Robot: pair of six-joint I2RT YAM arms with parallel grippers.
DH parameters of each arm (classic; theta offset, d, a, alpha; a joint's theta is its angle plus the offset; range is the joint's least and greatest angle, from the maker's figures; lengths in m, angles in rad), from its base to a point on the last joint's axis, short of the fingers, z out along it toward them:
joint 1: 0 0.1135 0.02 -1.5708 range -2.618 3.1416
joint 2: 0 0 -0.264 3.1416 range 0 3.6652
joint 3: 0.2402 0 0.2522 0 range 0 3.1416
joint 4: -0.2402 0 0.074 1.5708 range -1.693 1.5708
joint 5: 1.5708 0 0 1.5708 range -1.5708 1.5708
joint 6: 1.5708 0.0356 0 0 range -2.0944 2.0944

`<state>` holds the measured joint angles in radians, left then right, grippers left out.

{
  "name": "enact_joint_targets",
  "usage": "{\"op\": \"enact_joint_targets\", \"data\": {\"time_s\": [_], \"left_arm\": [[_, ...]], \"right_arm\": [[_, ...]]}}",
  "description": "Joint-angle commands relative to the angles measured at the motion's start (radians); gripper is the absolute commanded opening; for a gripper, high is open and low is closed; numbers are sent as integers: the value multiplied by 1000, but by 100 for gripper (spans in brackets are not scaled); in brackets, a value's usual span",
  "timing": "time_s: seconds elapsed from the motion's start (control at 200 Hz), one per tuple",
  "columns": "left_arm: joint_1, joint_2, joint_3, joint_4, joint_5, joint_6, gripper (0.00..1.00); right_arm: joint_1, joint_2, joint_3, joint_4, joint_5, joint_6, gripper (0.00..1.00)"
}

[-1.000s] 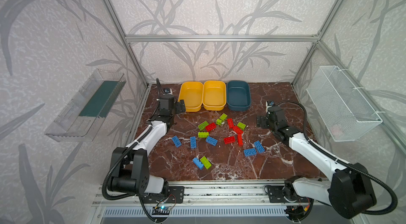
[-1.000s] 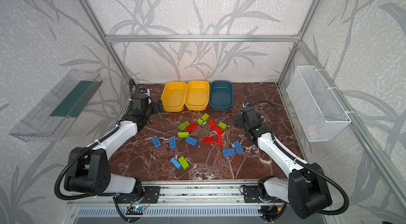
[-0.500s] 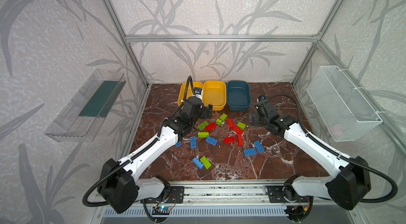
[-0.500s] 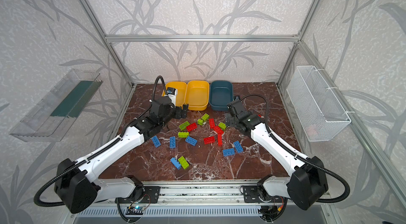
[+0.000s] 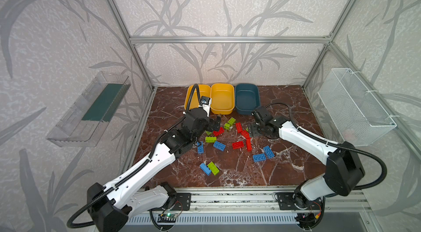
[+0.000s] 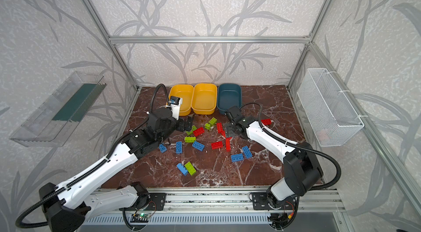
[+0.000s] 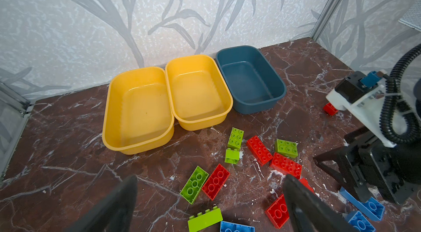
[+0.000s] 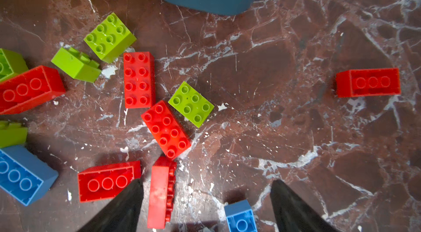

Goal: Sort the legos into containers by color
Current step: 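Move the right gripper toward the bricks while the left arm reaches toward the yellow bins, then lower the right gripper and grasp a lime green 2x2 brick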

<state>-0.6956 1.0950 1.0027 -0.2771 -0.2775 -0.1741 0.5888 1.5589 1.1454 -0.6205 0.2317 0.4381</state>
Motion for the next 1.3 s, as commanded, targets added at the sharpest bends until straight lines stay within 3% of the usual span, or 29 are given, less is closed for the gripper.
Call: {"op": "enact_joint_targets", "data": {"time_s": [0.0, 0.225, 0.43, 1.294], "left_arm": [[0, 11, -18, 23, -58, 12, 99], [7, 92, 38, 39, -73, 39, 99], [15, 113, 38, 45, -9, 52, 99], [94, 205, 70, 98, 80, 96, 99]], "right_arm": [[0, 71, 89, -47, -31, 108, 88], [1, 258, 265, -237, -21, 375, 87], [2, 294, 247, -223, -11, 506, 87], [-77, 418, 255, -67, -112, 498, 75]]}}
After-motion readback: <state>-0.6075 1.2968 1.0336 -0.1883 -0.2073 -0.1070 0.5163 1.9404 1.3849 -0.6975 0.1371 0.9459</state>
